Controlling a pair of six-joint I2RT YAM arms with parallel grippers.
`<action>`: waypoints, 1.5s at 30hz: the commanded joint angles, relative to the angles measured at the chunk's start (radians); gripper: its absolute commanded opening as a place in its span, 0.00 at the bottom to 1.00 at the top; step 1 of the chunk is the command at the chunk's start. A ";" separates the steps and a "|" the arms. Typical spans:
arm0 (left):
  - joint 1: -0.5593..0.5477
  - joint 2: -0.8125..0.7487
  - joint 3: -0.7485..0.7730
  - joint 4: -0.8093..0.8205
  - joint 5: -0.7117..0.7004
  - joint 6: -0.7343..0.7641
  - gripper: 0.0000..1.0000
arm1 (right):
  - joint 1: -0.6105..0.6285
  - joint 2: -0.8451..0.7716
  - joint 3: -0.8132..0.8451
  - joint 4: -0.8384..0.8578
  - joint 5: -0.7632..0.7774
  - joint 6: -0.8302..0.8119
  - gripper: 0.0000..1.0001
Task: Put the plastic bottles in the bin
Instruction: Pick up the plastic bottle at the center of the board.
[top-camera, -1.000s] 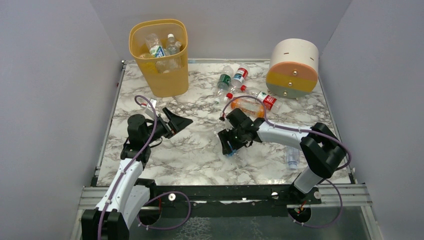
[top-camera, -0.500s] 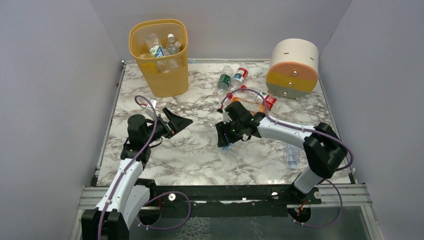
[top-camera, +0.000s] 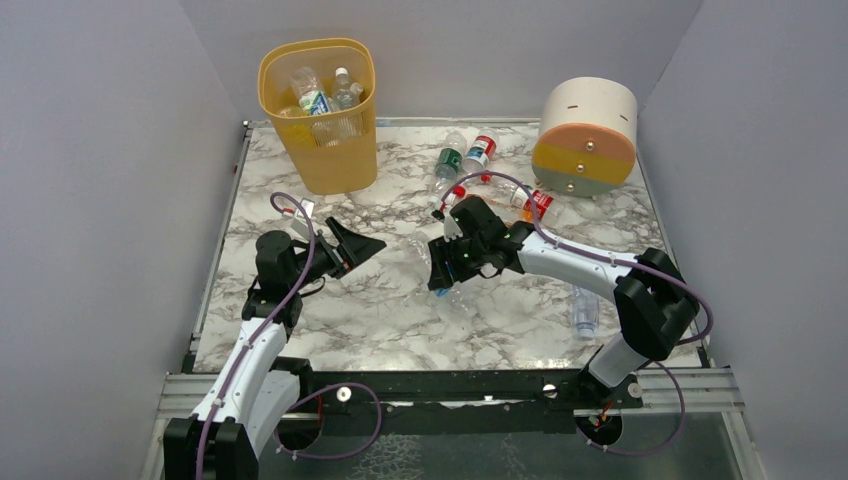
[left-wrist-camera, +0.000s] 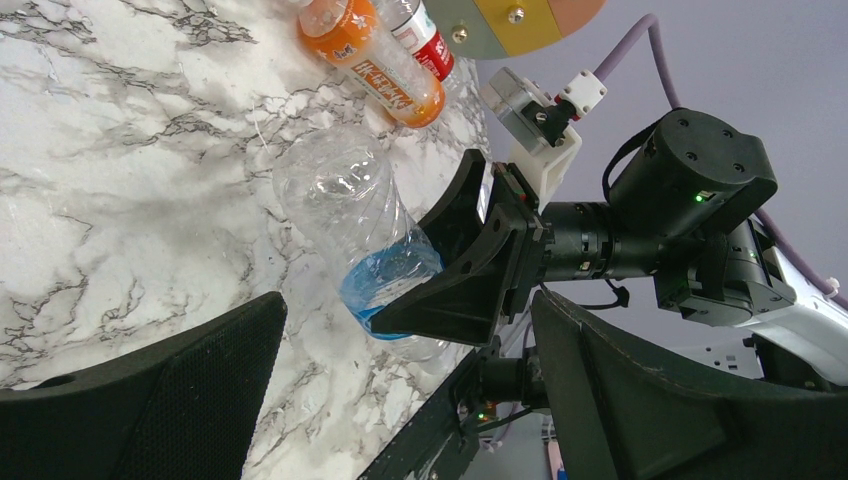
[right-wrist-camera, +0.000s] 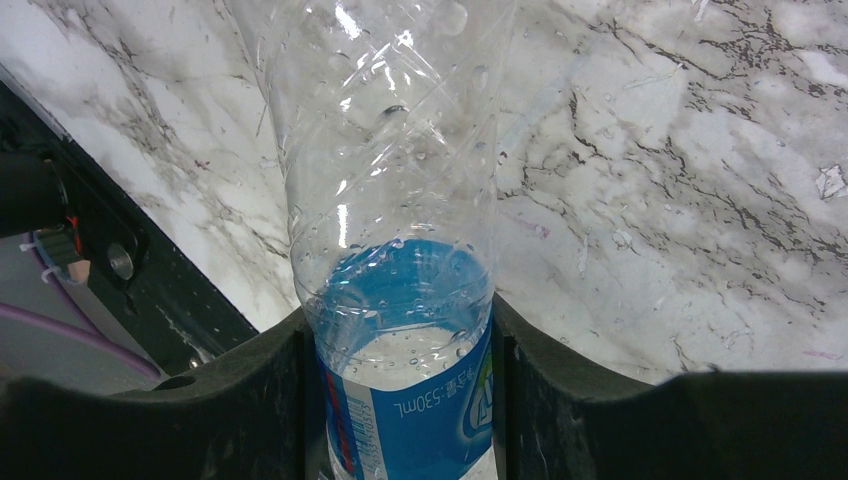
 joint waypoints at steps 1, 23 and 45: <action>-0.003 -0.003 0.001 0.038 0.029 0.001 0.99 | 0.006 -0.026 0.020 0.021 -0.033 0.011 0.53; -0.003 0.005 0.009 0.040 0.027 0.003 0.99 | 0.005 -0.019 0.024 0.030 -0.045 0.017 0.53; -0.003 0.020 -0.007 0.166 0.022 -0.108 0.99 | 0.006 -0.034 0.036 0.191 -0.168 0.132 0.52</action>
